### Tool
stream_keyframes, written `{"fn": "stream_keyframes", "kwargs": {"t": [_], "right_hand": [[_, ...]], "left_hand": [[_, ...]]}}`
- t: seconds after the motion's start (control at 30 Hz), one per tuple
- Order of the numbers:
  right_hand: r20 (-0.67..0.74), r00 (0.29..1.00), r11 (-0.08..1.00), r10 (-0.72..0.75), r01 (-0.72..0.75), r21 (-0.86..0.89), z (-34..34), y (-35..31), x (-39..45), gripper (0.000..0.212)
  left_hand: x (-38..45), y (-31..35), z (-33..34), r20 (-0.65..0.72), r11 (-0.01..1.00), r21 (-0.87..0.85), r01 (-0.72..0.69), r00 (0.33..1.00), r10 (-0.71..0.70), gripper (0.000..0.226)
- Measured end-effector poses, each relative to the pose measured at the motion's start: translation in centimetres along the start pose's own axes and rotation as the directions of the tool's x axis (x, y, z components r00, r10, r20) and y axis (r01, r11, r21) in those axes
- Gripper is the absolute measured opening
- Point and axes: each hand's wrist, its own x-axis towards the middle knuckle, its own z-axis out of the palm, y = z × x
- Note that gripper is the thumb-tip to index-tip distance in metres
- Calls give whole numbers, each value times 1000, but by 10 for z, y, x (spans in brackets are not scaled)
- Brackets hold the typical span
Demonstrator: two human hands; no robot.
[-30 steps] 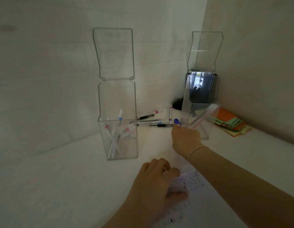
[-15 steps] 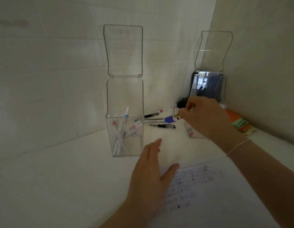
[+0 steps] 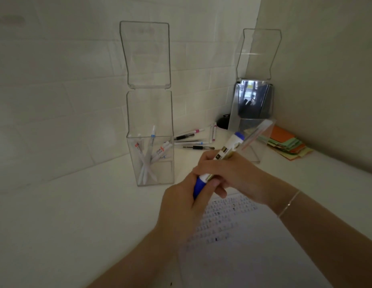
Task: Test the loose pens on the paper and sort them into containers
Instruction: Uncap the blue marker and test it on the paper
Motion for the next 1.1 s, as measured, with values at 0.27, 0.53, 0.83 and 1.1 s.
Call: {"fn": "stream_keyframes", "kwargs": {"t": [0.27, 0.53, 0.83, 1.1], "right_hand": [[-17, 966, 966, -257, 257, 36, -18, -29, -18, 17], [-27, 943, 942, -333, 332, -42, -27, -32, -33, 14], [-235, 956, 975, -176, 136, -178, -26, 5, -26, 24], [-268, 945, 980, -189, 199, 12, -23, 12, -27, 18]], "left_hand": [[32, 40, -22, 353, 928, -338, 158, 935, -30, 28], [54, 45, -23, 728, 851, -412, 327, 680, 91, 29], [48, 29, 0, 567, 983, -123, 137, 823, -43, 24], [38, 29, 11, 394, 985, -172, -12, 915, 80, 24]]}}
